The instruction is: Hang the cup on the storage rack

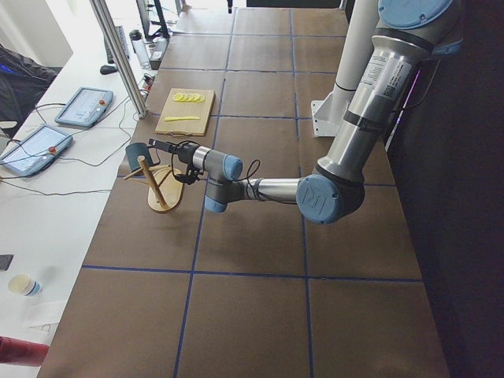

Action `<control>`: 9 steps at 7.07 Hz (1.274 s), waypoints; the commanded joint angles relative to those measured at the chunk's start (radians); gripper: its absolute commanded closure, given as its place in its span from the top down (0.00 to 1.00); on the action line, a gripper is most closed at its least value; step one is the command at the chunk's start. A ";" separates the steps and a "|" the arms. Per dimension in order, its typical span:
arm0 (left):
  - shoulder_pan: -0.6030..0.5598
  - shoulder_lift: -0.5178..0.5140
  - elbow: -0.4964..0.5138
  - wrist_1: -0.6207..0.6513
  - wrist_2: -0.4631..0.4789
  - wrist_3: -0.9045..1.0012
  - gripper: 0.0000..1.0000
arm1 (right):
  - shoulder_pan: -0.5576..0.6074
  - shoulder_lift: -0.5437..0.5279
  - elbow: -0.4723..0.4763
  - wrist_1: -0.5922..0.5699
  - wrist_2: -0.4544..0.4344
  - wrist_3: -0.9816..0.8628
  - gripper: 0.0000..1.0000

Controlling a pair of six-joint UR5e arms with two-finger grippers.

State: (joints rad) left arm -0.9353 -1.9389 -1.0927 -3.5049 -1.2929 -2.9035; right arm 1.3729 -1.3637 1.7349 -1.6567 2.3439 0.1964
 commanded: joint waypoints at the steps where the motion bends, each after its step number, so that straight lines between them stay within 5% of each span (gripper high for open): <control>1: -0.003 0.088 -0.089 0.003 -0.005 0.003 1.00 | 0.000 0.000 0.002 0.000 0.000 0.000 1.00; 4: -0.007 0.269 -0.307 0.070 -0.084 0.007 1.00 | 0.000 -0.002 0.002 0.000 0.000 0.000 1.00; 6: -0.121 0.357 -0.419 0.173 -0.239 0.024 1.00 | 0.000 -0.002 0.000 0.000 0.000 -0.002 1.00; 8: -0.285 0.370 -0.435 0.320 -0.518 0.374 1.00 | 0.000 -0.003 0.000 0.000 0.000 -0.002 1.00; 9: -0.327 0.394 -0.447 0.398 -0.578 0.549 1.00 | 0.000 -0.003 -0.002 0.000 0.000 -0.002 1.00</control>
State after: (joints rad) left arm -1.1996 -1.5668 -1.5265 -3.1982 -1.7690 -2.5581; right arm 1.3729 -1.3662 1.7345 -1.6567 2.3439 0.1949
